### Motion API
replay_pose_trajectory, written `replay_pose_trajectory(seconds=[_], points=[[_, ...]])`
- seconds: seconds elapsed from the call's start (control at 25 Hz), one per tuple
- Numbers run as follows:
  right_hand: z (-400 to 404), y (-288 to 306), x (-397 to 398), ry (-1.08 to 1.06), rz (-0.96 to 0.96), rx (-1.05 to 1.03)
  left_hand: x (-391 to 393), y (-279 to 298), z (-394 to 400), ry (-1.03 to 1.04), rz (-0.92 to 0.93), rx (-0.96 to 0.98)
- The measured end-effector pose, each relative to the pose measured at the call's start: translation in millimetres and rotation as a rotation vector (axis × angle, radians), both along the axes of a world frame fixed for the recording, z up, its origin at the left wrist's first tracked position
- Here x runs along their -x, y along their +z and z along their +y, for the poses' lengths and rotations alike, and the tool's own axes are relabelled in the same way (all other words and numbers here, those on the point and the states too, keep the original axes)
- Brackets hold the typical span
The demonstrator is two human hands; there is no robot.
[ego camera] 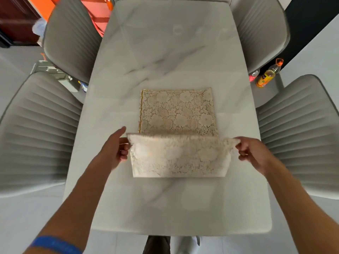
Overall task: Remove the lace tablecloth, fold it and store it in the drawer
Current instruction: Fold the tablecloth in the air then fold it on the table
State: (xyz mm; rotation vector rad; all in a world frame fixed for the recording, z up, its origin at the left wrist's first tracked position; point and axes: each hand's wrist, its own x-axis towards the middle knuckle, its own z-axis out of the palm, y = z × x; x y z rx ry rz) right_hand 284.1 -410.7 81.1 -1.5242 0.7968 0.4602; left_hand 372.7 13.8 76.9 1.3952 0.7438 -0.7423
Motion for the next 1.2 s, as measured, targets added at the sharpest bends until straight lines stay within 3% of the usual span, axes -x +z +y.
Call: replay_pose_trajectory(seconds=[0.12,0.2,0.28,0.4,0.52,0.68,0.76,0.88,1.0,1.08,1.2], points=[[24,-45,-30,0.140,0.137,0.123,-21,-46,-9,-0.327,0.021,-0.278],[40,-71,-24,0.079,0.142,0.201,-11,-72,-16,-0.326,-0.066,-0.374],[47,-85,-17,0.036,0.030,0.424,3,-87,-13,-0.324,-0.189,-0.497],[50,-92,-12,0.143,-0.096,0.692,39,-91,-6,-0.418,-0.276,-0.658],[52,-97,-9,0.234,-0.112,0.780,71,-92,-5,-0.406,-0.319,-0.721],[56,-97,-5,0.211,-0.102,0.788,92,-91,-11,-0.346,-0.342,-0.820],[59,-93,1,0.100,-0.012,0.794,100,-84,-20,-0.322,-0.401,-0.936],[64,-86,31,0.059,0.166,0.732,120,-83,-34,-0.695,-0.710,-1.077],[64,-85,58,0.122,0.154,0.621,138,-86,-46,-1.055,-0.774,-1.225],[59,-85,58,0.071,0.109,0.531,131,-84,-52,-1.148,-0.812,-1.332],[52,-79,56,-0.044,0.037,0.321,119,-87,-53,-1.184,-1.089,-1.291]])
